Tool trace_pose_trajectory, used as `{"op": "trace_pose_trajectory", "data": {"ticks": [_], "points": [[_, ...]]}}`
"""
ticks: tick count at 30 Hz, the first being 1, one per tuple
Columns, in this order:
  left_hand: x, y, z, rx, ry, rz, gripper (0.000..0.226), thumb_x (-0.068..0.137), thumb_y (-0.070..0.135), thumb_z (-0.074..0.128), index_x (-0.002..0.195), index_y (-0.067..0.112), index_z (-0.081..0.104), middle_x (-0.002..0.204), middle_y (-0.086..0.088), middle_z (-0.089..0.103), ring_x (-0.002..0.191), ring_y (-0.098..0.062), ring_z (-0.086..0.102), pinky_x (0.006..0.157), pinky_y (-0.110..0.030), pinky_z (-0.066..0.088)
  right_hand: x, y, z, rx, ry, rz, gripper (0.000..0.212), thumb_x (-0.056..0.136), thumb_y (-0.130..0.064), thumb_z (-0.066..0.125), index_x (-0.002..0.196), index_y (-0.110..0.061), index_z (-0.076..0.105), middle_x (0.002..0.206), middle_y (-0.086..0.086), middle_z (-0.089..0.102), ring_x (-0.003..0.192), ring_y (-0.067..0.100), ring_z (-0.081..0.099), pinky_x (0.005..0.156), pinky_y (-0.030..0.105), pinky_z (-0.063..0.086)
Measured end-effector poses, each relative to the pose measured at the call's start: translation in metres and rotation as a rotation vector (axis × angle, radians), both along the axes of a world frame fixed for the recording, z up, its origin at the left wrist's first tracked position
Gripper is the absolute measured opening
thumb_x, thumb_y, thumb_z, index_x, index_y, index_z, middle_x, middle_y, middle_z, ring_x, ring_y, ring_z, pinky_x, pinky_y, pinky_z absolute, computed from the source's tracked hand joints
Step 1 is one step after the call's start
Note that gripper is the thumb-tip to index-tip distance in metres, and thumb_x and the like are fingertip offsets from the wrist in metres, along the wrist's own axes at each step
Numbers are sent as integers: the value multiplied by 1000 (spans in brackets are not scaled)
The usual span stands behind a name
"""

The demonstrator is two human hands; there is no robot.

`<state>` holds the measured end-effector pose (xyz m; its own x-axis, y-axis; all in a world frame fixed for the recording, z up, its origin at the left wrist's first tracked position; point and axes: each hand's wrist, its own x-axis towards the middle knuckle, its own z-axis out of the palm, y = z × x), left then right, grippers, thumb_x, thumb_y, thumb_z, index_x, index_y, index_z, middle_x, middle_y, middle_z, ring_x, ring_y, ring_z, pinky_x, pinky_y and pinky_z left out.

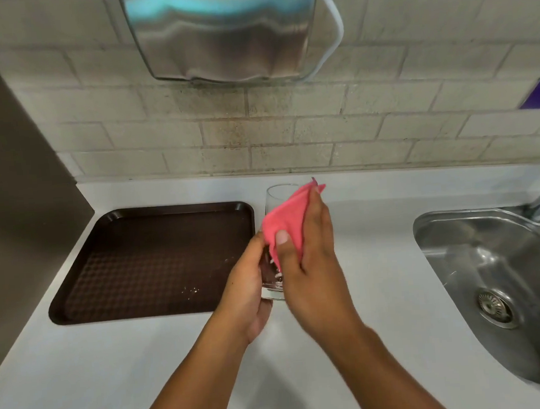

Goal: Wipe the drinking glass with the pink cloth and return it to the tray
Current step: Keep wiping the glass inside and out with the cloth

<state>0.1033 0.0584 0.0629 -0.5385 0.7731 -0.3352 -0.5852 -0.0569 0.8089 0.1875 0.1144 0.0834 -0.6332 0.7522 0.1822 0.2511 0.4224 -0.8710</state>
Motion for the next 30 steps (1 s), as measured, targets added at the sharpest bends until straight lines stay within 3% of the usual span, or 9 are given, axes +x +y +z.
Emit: {"op": "trace_pose_trajectory", "data": {"ticks": [3, 7, 12, 14, 18, 22, 26, 28, 30], "points": [[3, 2, -3, 27, -41, -1, 49, 104, 49, 52, 127, 15, 79, 124, -14, 80, 108, -30, 79, 93, -45, 62, -6, 23, 12, -180, 75, -14, 68, 104, -56, 43, 160, -56, 4, 163, -4, 41, 136, 20, 56, 109, 38, 51], [8, 1, -2, 4, 66, -25, 74, 82, 68, 62, 136, 20, 74, 127, -11, 81, 118, -29, 77, 105, -51, 58, -4, 27, 7, -375, 114, 17, 61, 101, -67, 39, 157, -61, 17, 153, -4, 55, 128, 24, 65, 105, 41, 55], [4, 4, -5, 46, 224, 82, 60, 84, 56, 66, 126, 14, 78, 112, -9, 85, 103, -22, 83, 88, -33, 66, 8, 7, -8, -1059, 405, 17, 53, 105, -56, 42, 124, -22, 77, 120, 13, 79, 114, 32, 75, 108, 53, 53], [0, 9, -6, 13, 289, 137, 58, 85, 63, 68, 119, 17, 80, 105, -7, 85, 98, -24, 83, 82, -31, 66, 11, 1, -14, -1276, 460, 48, 55, 103, -54, 46, 120, -14, 79, 126, 21, 75, 121, 39, 71, 108, 54, 52], [-3, 16, -8, -37, 466, 200, 60, 85, 71, 65, 119, 23, 76, 113, -6, 82, 105, -23, 80, 96, -40, 64, 13, 2, -20, -1483, 547, 33, 62, 100, -54, 55, 140, -8, 65, 145, 25, 62, 139, 43, 56, 122, 59, 34], [-13, 21, -14, -117, 741, 170, 61, 92, 71, 59, 135, 28, 65, 135, 3, 67, 124, -9, 67, 105, -27, 54, 17, 7, -26, -1378, 446, -8, 51, 107, -46, 46, 138, -10, 65, 137, 24, 68, 131, 45, 62, 118, 64, 37], [-13, 22, -15, -186, 777, 162, 63, 92, 77, 53, 131, 29, 65, 124, 8, 64, 114, -2, 64, 98, -31, 53, 14, -9, -25, -821, 218, -26, 31, 110, -40, 43, 135, -33, 60, 122, 5, 76, 110, 27, 76, 100, 55, 59], [-9, 23, -9, -169, 701, 165, 65, 93, 74, 47, 122, 19, 66, 110, 9, 67, 94, 5, 65, 89, -17, 51, 12, -19, -27, -483, 72, -11, 48, 108, -50, 34, 155, -44, 31, 138, 1, 66, 114, 24, 73, 97, 45, 60], [-12, 23, -2, -180, 649, 157, 58, 101, 64, 45, 109, 10, 65, 100, 6, 65, 81, 2, 62, 78, -11, 49, 10, -22, -33, -308, -20, 2, 62, 102, -61, 25, 157, -58, -3, 161, -5, 38, 134, 30, 59, 102, 46, 57]]}}
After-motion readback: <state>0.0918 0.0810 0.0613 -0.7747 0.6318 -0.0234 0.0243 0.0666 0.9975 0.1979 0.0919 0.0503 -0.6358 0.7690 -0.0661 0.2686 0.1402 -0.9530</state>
